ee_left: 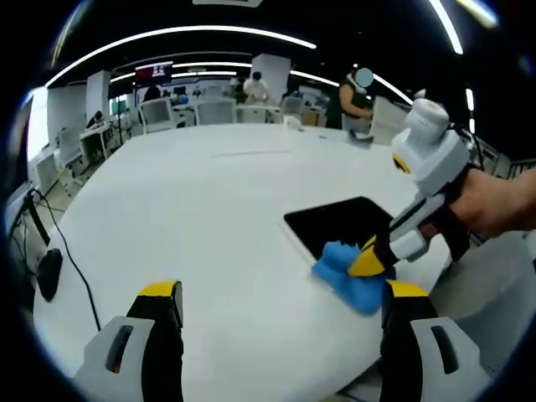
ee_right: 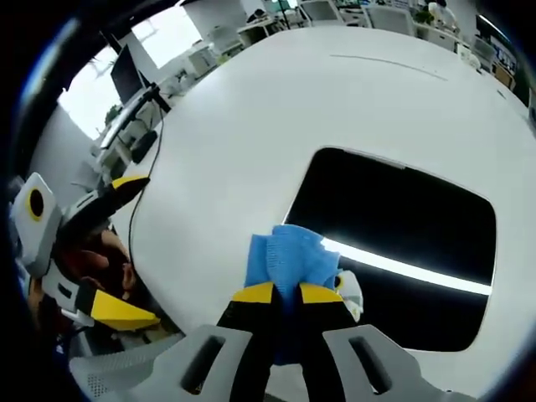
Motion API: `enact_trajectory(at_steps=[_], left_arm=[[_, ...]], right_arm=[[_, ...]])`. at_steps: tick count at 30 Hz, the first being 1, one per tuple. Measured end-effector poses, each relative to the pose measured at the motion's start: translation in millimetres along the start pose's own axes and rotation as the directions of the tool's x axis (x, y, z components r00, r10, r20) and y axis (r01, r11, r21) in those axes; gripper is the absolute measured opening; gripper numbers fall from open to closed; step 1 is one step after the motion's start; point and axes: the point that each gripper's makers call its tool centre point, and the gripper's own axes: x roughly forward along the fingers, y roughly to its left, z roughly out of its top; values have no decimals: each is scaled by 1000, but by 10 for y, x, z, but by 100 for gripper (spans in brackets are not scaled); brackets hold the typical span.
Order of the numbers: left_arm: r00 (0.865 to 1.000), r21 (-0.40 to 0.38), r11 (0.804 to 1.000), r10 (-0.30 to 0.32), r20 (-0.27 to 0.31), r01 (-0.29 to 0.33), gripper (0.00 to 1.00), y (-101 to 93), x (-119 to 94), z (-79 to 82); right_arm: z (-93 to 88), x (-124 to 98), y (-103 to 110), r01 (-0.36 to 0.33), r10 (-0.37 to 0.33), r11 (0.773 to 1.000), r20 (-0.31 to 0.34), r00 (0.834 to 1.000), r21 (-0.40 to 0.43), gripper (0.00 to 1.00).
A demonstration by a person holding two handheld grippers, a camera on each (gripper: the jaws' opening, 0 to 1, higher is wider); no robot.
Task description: Wipe the mirror surface with the cleaning cloth until all visible marks leave the cleaned area.
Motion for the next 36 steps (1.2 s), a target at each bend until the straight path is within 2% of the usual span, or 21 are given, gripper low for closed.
enact_trajectory(at_steps=[12,19,21,36], left_arm=[[1000,-25,1000,-10,16,11,99,-74,-14,24],[1000,-48,999,6,17,-5,99,-21,-20,25],[999,-59,998,6,39,-3,99,-17,-47,64],[998,-16,1000,-5,62,6,99,-87,-83,116]], right_arm=[[47,28,-7,12,-12,1000,-3,1000,-15,4],[112,47,-22,19,-18,999,7,1000,-30,4],[139,55,-31,22,-22,999,10,1000,-38,3],[385,125,-118,30,-29,999,21,999,-38,3]])
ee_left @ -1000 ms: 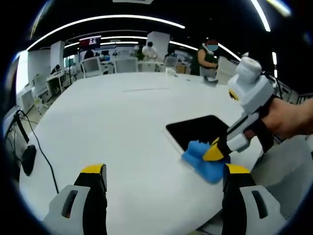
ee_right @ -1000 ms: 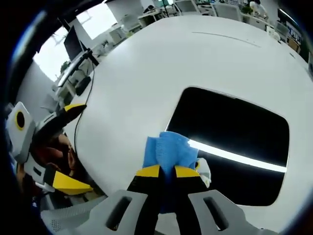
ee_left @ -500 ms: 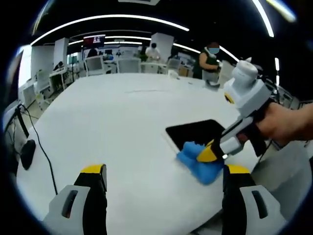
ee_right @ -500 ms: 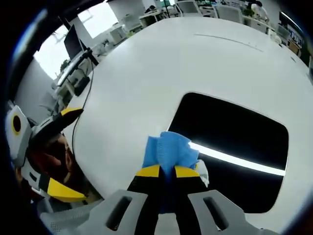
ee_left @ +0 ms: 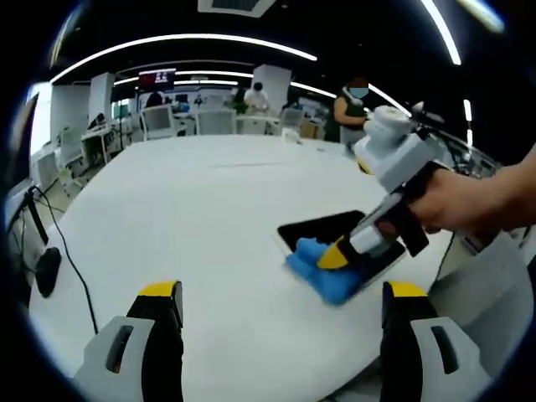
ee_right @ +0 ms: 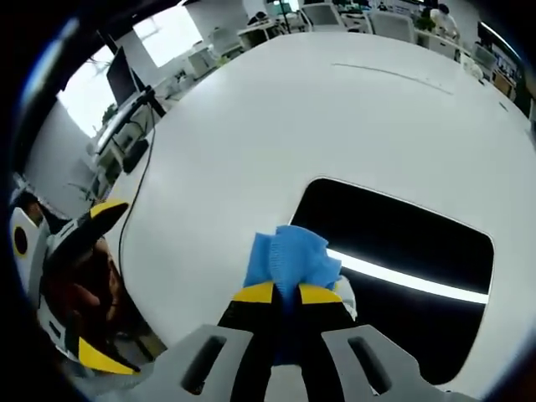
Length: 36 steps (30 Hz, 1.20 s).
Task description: Wipe the mirror surface with the cleaning cloth until all visible marks leave the cleaned area.
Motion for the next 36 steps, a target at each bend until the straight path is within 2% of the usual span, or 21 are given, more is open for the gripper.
enact_trajectory(at_steps=[13,16,22,36], left_arm=[[1000,0,1000,-2,6,2,99,24,-35,-36],[999,-17,1000,-6,31,7,99,18,-50,-5],[999,-17,1000,-20,43,20,100,-12,-49,11],[999,-36,999,-27,39,28,100,-37,-16,-7]], right_arm=[[264,108,-151,8,-8,1000,-5,1000,-17,3],[313,130,-177,10,-10,1000,-4,1000,-20,3],[440,170,-254,16,-16,1000,0,1000,-24,4],[688,241,-381,23,-23,999,5,1000,-30,4]])
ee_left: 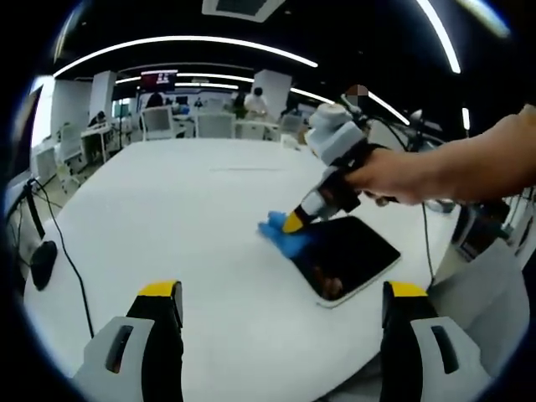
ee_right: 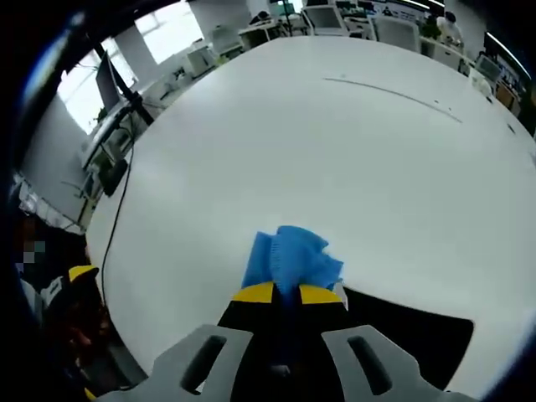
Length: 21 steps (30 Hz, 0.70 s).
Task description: Wipe the mirror surface with the cleaning cloth until all visible marks leave the cleaned area.
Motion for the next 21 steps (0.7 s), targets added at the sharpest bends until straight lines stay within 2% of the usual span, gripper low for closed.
enact_trajectory(at_steps=[3,6,7,8,9,10,14,21], left_arm=[[1000,-15,1000,3,7,-2,100,11,3,6],[1000,-17,1000,4,6,-3,100,24,3,7],[1000,-16,1000,5,6,-4,100,23,-3,5],[1000,-14,1000,6,6,-6,100,28,-5,6],[1000,-15,1000,6,5,-6,100,39,-1,3],[1000,-17,1000,8,4,-8,100,46,-1,1],[1000,-23,1000,17,10,-17,100,79,-10,22],[1000,-24,999,25,-2,-25,100,89,-4,-3]], right_arm=[[33,-8,-16,-3,3,1000,5,1000,9,4],[105,25,-64,-21,20,998,28,999,63,4],[118,28,-84,-16,15,998,30,999,58,4],[131,47,-151,24,-24,1000,38,999,19,4],[117,60,-92,-4,3,1000,35,999,17,4],[110,45,-92,4,-5,998,24,1000,60,4],[134,75,-111,11,-11,1000,38,999,22,4],[114,28,-73,-8,7,999,40,999,38,4]])
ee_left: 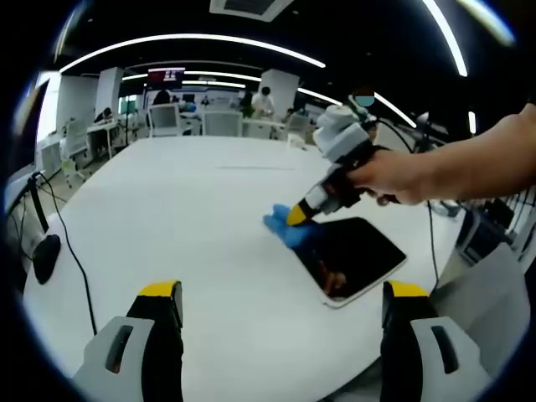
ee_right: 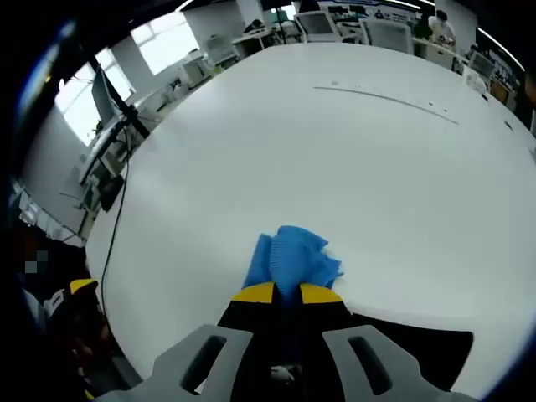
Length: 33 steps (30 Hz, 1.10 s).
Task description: Wipe the mirror surface with the cleaning cloth until all visible marks leave the cleaned area.
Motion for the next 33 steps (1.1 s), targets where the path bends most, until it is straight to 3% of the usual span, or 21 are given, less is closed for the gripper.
enact_trajectory(at_steps=[12,33], left_arm=[[1000,6,1000,0,-4,0,100,-16,-1,14],[1000,25,1000,-5,-20,6,100,-45,-24,16]], right_arm=[[-44,11,-11,-8,8,999,-7,1000,-41,4],[-126,-93,-230,9,-10,1000,-7,1000,-28,4]])
